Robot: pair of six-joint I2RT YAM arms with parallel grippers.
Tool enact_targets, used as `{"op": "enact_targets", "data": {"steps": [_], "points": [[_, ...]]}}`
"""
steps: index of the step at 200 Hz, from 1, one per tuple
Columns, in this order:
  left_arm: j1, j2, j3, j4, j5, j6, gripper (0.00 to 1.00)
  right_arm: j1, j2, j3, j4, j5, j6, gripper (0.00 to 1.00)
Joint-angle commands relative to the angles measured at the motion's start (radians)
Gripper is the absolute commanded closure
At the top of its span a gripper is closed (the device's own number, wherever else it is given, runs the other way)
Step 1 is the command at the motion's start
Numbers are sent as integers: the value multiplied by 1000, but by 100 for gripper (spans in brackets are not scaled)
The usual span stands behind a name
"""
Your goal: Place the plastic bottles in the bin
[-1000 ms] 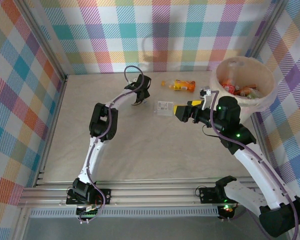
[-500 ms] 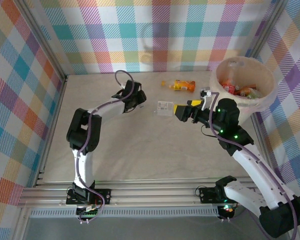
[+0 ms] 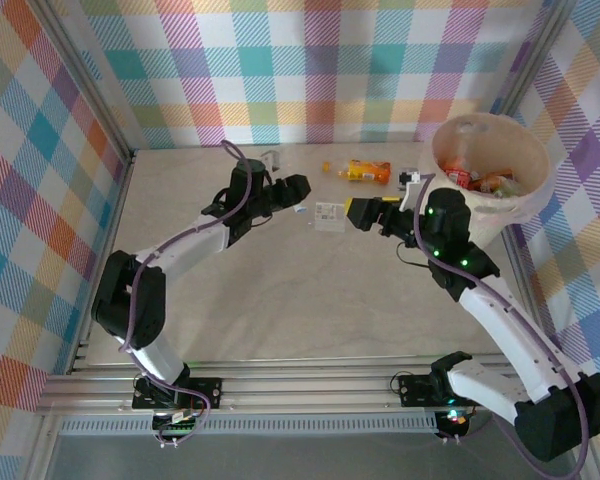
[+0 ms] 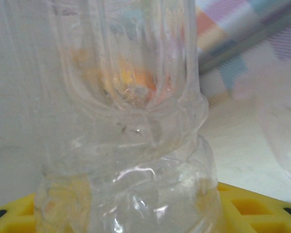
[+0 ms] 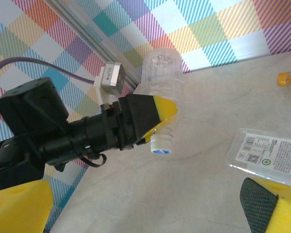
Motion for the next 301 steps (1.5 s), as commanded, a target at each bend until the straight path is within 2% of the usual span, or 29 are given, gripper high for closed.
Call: {"op": "enact_targets", "data": {"steps": [1,26,52,80,92,109,121,133,164,187,221,272,301], "points": [[-39,-56,-13,85,219,61,52,6,37,103,-33,-61,34,0],[-72,-79,-17,108,315,100,54,6,76,184,-111,-99,37,0],[-107,-107,-9,117,399,159,54,4,103,257,-214,-64,60,0],[-146,-125,20,72,465,228,56,2,133,321,-279,-128,14,0],[-158,-130,27,65,484,238,56,2,139,340,-321,-80,11,0],[-172,-136,34,65,499,241,56,2,141,358,-396,55,12,0],[-184,-139,42,60,502,248,56,-3,145,359,-419,86,13,0],[-198,-142,56,36,504,274,56,-7,153,359,-411,57,22,0],[-217,-141,115,-79,522,353,55,-8,169,356,-302,-127,59,0],[-230,-146,125,-89,502,366,55,-8,178,365,-286,-111,102,0],[-254,-146,146,-140,464,417,55,-8,184,369,-279,-77,132,14],[-280,-148,172,-229,324,482,55,-9,162,362,-295,-42,107,27],[-288,-148,187,-256,307,504,53,-8,155,354,-295,-47,96,37]]}}
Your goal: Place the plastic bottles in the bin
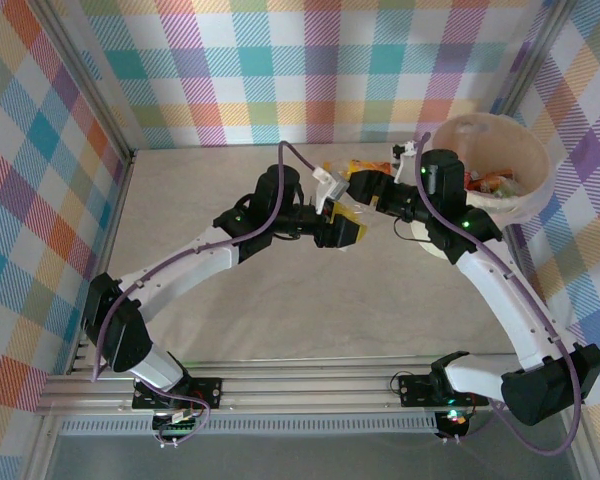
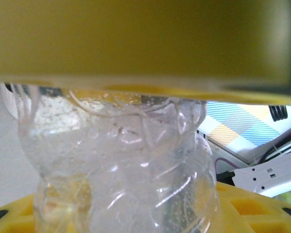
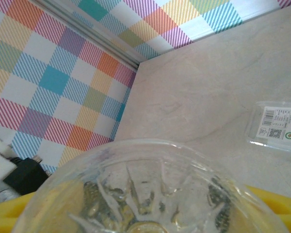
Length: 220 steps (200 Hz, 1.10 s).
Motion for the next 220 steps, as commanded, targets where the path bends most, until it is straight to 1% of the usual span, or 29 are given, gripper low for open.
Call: {"op": "enact_targets", "data": {"steps": [1,13,27,47,54,80,92,113,136,147,163,175,199,220], "points": [[-19,-31,47,-48,-44,50,53,-1,-26,17,20,7,-16,38],[-21,-24,64,-71,-53,52,50,-1,-28,16,23,4,-19,41],[-21,-11,84,-102,-48,52,44,-1,-31,13,28,4,-24,44],[-21,2,105,-136,-52,45,37,-2,-34,7,35,12,-28,46],[-22,2,101,-137,-68,40,32,-1,-36,3,39,18,-27,46],[-22,-12,71,-108,-133,24,15,-2,-38,-1,39,33,-32,46],[-20,-23,57,-84,-134,20,9,-2,-39,-4,39,41,-45,46],[-20,-37,37,-48,-143,10,1,-2,-37,-4,20,78,-79,48],[-21,-50,23,-35,-187,4,0,-3,-42,6,3,110,-113,48],[-22,-59,9,-23,-234,-5,0,-3,-49,7,1,138,-131,48],[-22,-73,-12,-13,-351,-33,0,-6,-61,8,0,181,-154,48],[-17,-85,-34,0,-448,-61,0,-16,-69,10,7,186,-155,49],[-4,-133,-112,73,-567,-111,0,-37,-90,3,51,201,-150,50],[0,-164,-159,96,-700,-146,0,-64,-100,11,72,226,-158,51]]}}
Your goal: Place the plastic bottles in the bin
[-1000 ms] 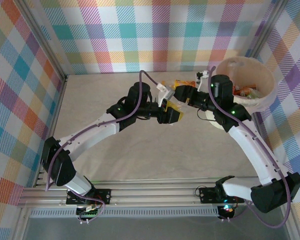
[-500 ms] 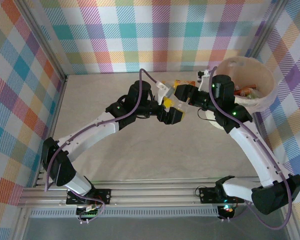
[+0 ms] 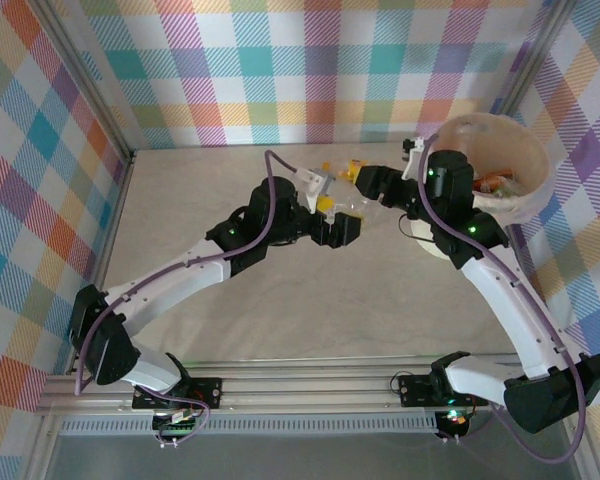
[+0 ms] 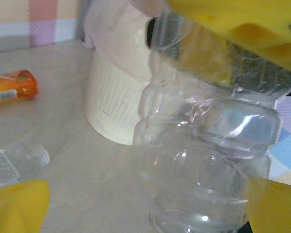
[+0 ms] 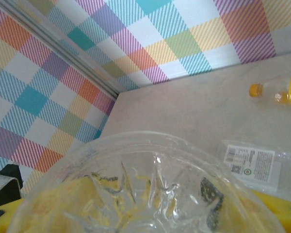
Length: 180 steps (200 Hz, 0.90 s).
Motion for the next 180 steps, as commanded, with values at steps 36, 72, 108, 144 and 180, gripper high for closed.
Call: {"op": "enact_targets", "data": {"steps": [36,72,108,144,180], "points": [[48,-88,-92,-11,-459,-167,0,-124,-60,40,78,69,-58,52],[53,-141,-154,-57,-568,-204,0,-232,-48,72,116,122,-60,53],[68,-204,-243,-75,-637,-222,0,-337,-6,110,153,184,-56,52],[84,-243,-305,-96,-657,-258,0,-424,55,141,168,243,-76,52],[95,-273,-339,-98,-664,-266,0,-481,143,174,206,265,-156,52]]}}
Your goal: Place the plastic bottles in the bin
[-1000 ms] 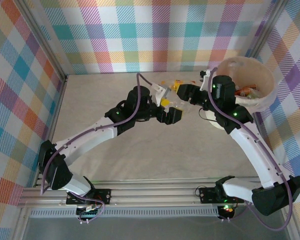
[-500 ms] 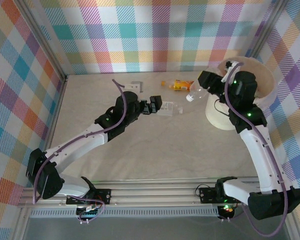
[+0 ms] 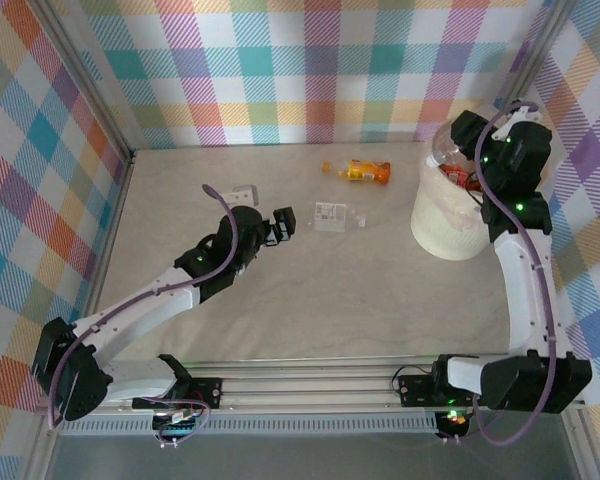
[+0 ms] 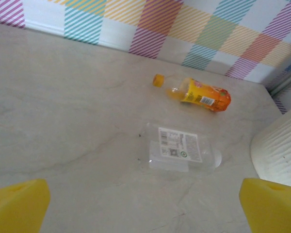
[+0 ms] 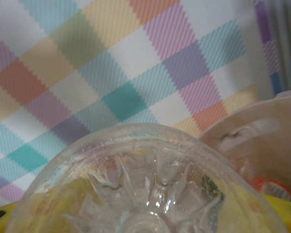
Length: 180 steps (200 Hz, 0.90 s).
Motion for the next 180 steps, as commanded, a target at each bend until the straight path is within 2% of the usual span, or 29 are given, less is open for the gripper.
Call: {"op": "enact_targets", "data": {"steps": [1,33,56,90,108,127,157,180], "points": [[15,-38,-18,-10,-32,-19,0,-26,54,53,61,44,-79,52],[22,-47,-23,-21,-22,-17,0,-65,136,111,55,80,-105,51],[22,-50,-27,-25,-18,-19,0,-92,189,160,44,58,-97,51],[25,-47,-30,-22,-14,-21,0,-100,291,265,-39,-178,-200,45],[26,-45,-30,-19,-7,-21,0,-99,316,279,-72,-233,-238,42],[28,-42,-27,-19,-3,-19,0,-98,316,270,-103,-261,-279,33],[30,-34,-23,-18,5,-16,0,-99,301,259,-146,-287,-332,15],[30,-22,-15,-15,17,-13,0,-98,290,269,-177,-262,-333,10]]}}
